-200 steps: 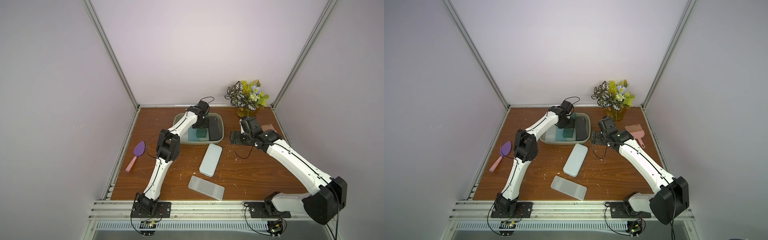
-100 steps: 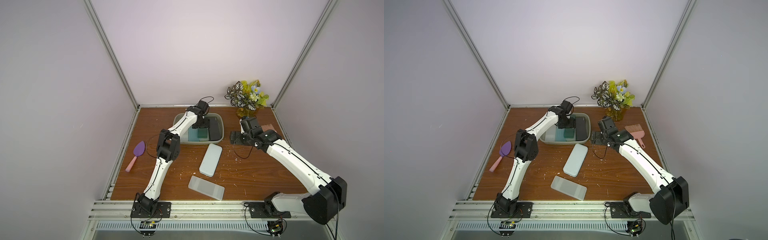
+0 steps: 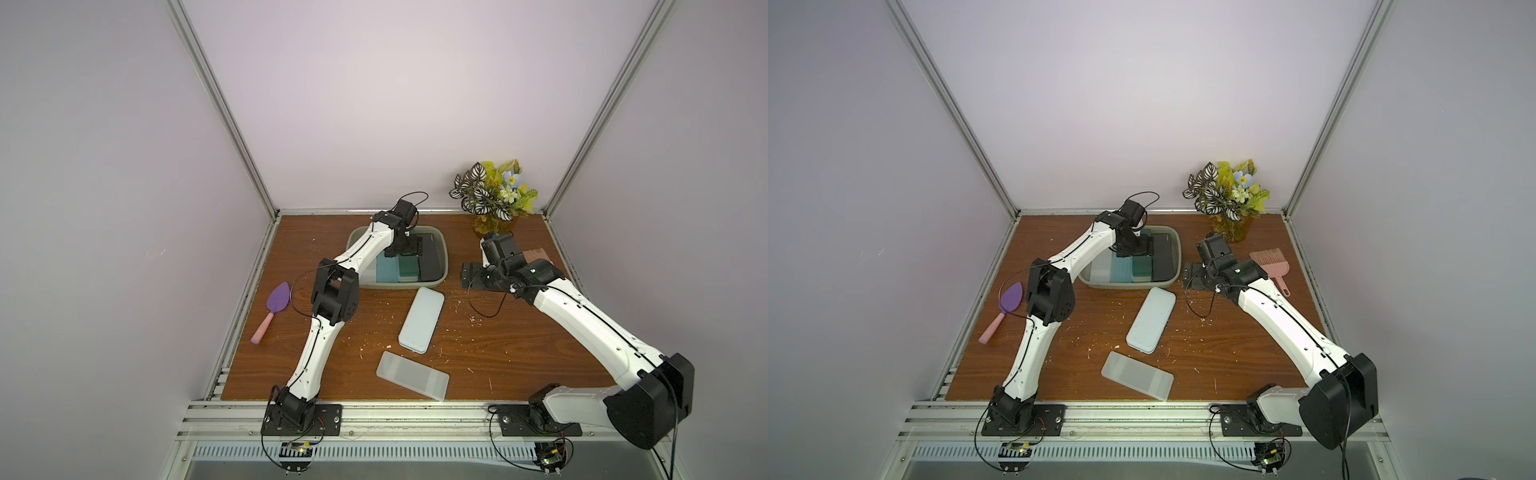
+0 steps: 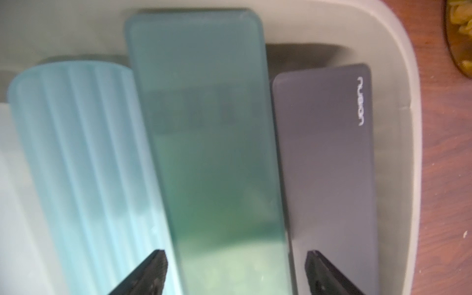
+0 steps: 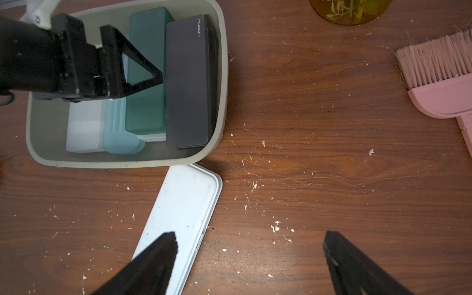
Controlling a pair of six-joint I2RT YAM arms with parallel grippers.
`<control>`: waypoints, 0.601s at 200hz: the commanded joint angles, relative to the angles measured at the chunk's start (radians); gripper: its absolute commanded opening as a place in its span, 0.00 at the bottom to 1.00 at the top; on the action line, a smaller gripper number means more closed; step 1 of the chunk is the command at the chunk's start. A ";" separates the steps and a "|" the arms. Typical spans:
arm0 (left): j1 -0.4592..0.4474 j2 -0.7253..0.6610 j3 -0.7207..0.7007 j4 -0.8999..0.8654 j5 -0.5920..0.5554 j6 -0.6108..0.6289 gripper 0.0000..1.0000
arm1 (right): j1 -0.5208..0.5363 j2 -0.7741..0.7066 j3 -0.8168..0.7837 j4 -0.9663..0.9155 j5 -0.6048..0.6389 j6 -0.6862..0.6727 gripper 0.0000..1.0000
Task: Put the pencil case into the storage box
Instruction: Place the pencil case at the storage box.
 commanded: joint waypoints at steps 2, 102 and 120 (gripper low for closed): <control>0.001 -0.184 -0.092 -0.016 -0.096 -0.007 0.91 | 0.000 -0.060 0.001 0.002 -0.035 -0.007 0.96; -0.024 -0.994 -0.982 -0.012 -0.280 -0.181 0.91 | 0.413 -0.161 -0.332 0.166 -0.081 -0.010 0.96; 0.002 -1.108 -1.068 -0.013 -0.280 -0.192 0.92 | 0.548 -0.155 -0.381 0.215 -0.051 0.001 0.97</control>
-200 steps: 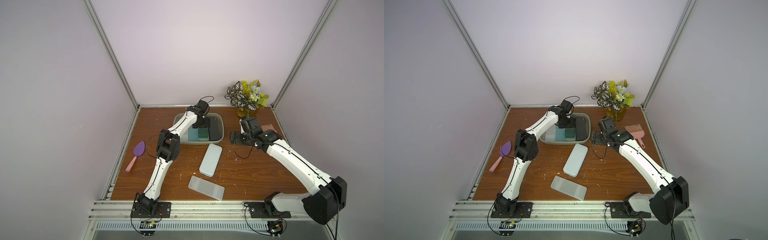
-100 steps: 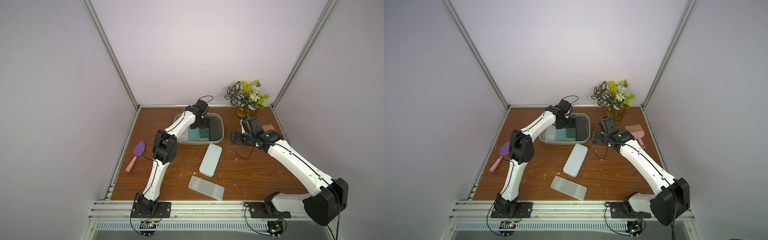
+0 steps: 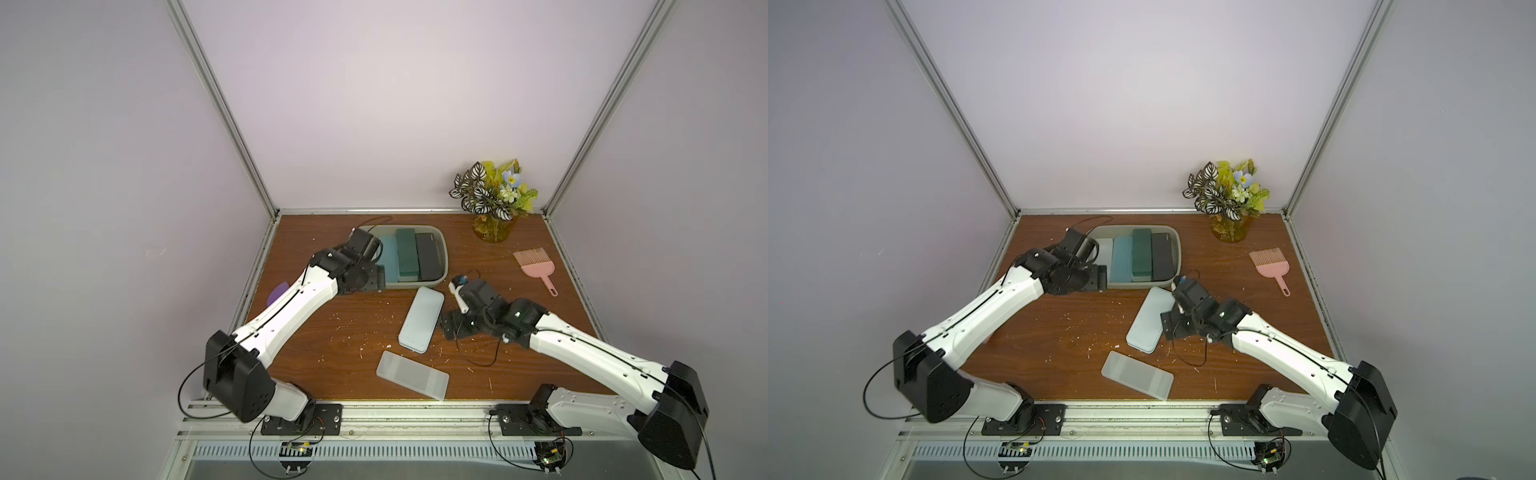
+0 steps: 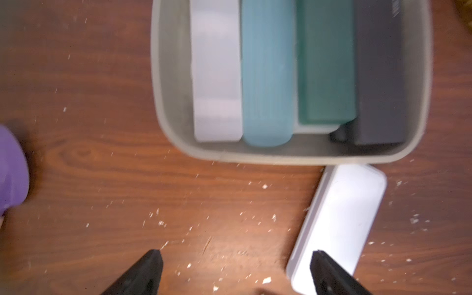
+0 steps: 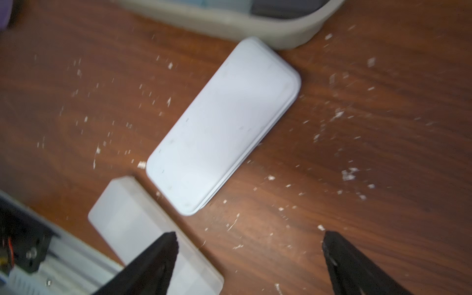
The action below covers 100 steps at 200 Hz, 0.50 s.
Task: Put the pencil case into the storage box
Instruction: Place the pencil case at the storage box, then pick up the pencil case from the center of the board.
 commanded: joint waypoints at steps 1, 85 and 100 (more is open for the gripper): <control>0.027 -0.124 -0.091 -0.017 -0.042 -0.054 0.92 | 0.141 -0.015 -0.040 0.093 0.029 0.006 0.97; 0.062 -0.221 -0.136 -0.019 -0.008 -0.048 0.92 | 0.430 0.189 -0.057 0.199 0.076 0.032 0.99; 0.062 -0.221 -0.137 -0.019 -0.009 -0.043 0.92 | 0.436 0.231 -0.044 0.203 0.082 0.021 0.99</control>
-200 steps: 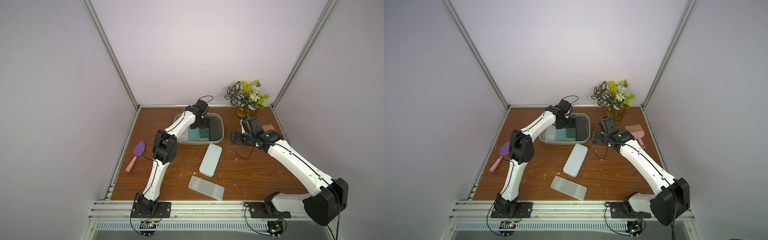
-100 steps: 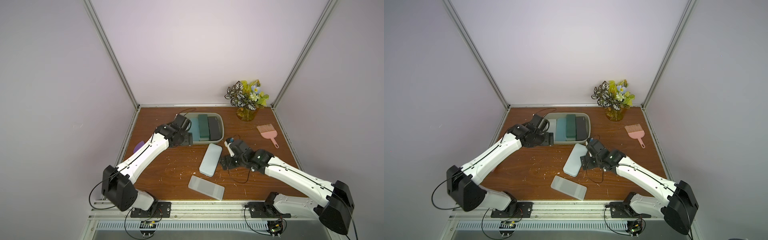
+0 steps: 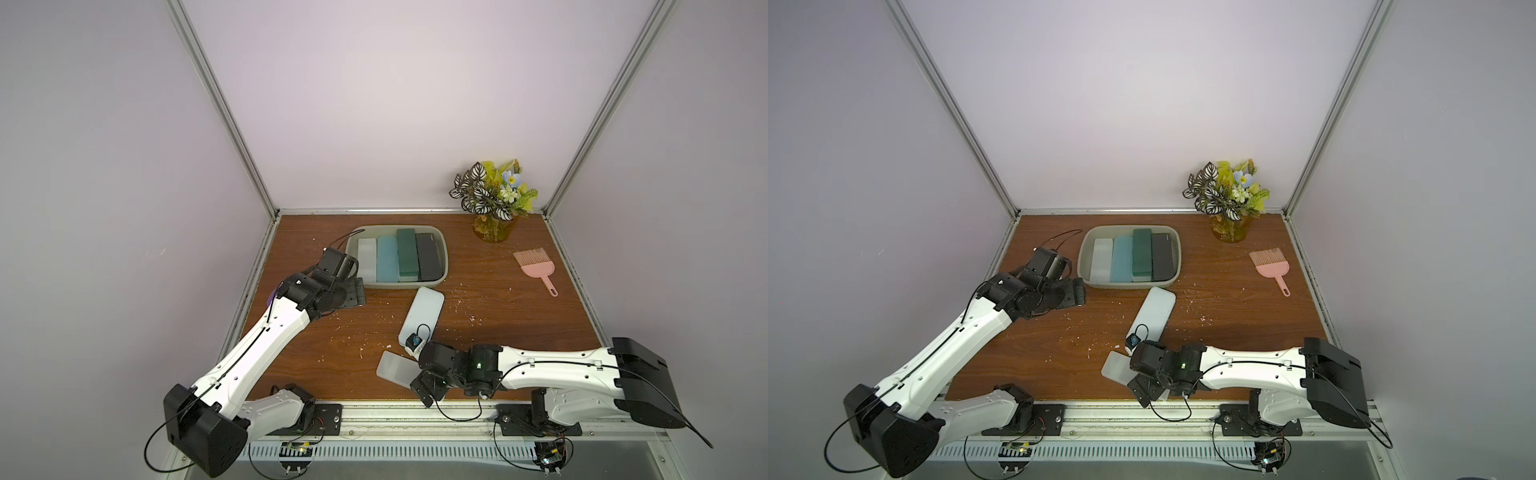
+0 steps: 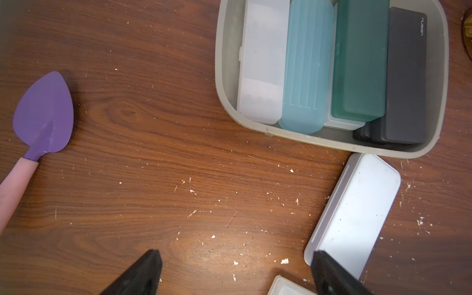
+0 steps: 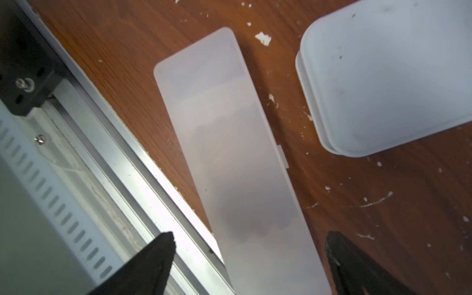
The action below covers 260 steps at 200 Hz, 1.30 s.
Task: Put the pencil case into the storage box
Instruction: Pick up the pencil case from the center of the board.
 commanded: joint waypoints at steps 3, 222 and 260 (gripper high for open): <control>0.007 0.000 -0.006 -0.007 -0.004 -0.001 0.92 | 0.007 0.047 0.037 0.029 0.045 -0.004 0.99; 0.184 -0.084 0.005 -0.008 -0.055 0.015 0.93 | -0.057 0.004 0.389 -0.273 0.002 -0.009 0.50; 0.247 -0.138 -0.003 -0.007 -0.069 0.011 0.94 | -0.301 0.146 0.627 -0.274 -0.007 -0.056 0.48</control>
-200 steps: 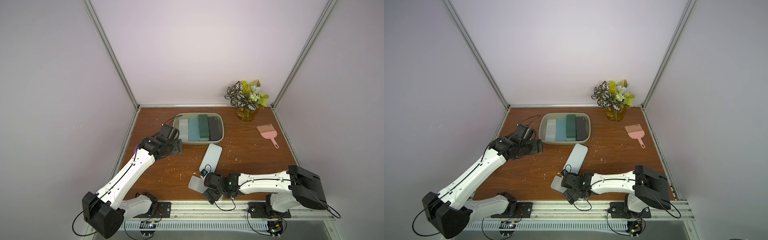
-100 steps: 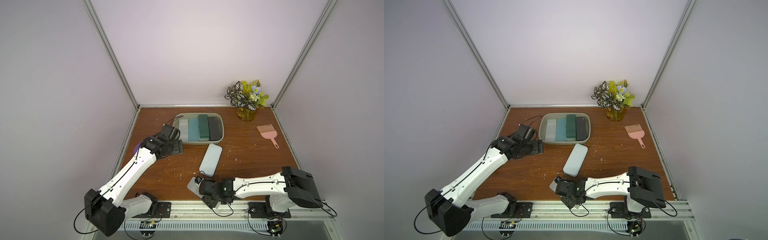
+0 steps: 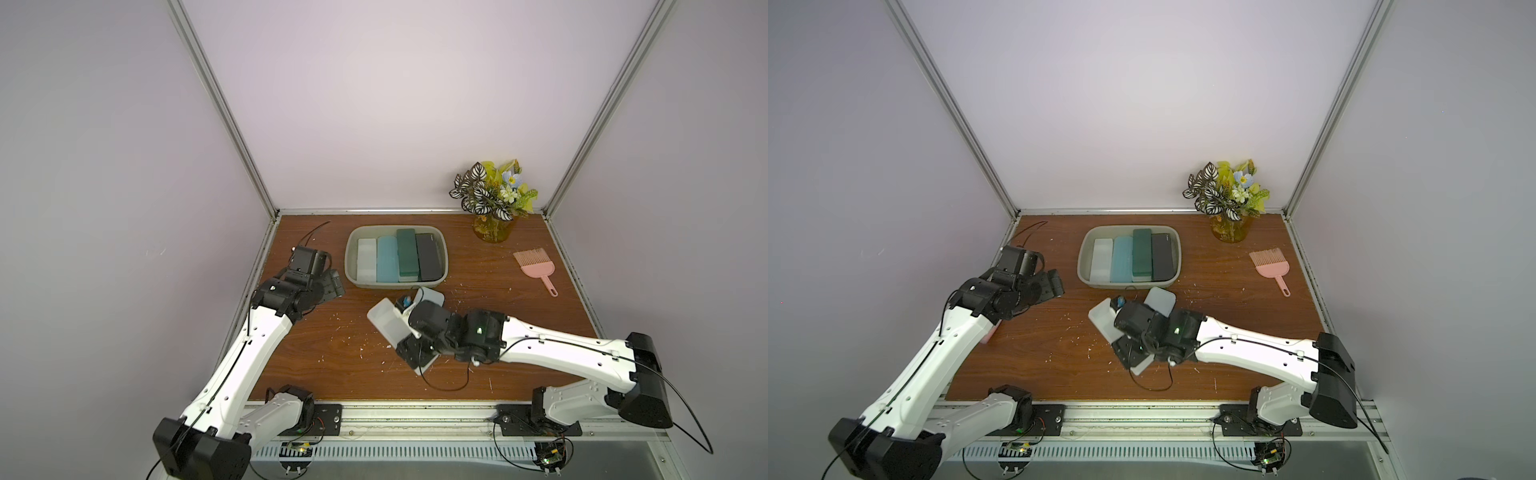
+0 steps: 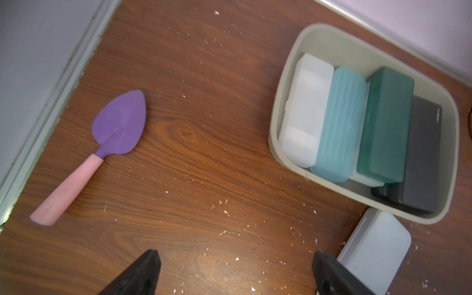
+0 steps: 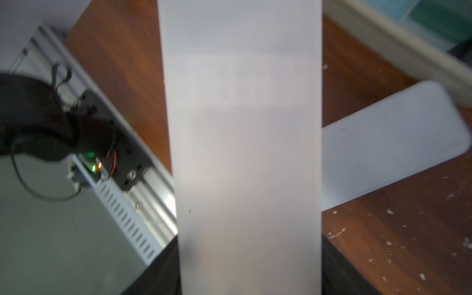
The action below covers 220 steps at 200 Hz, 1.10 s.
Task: Put the pencil case into the storage box
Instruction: Pick up the pencil case from the center of the board, then place the pencil case at the storage box.
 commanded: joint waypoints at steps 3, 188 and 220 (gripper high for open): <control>0.034 -0.017 0.006 -0.011 -0.024 0.007 0.94 | -0.126 0.109 0.181 -0.022 0.009 -0.035 0.48; 0.047 0.010 -0.040 -0.003 -0.029 0.033 0.96 | -0.385 1.103 1.350 -0.169 -0.065 0.087 0.49; 0.048 0.010 -0.046 0.002 -0.026 0.034 0.96 | -0.382 1.136 1.357 -0.122 -0.120 0.139 0.48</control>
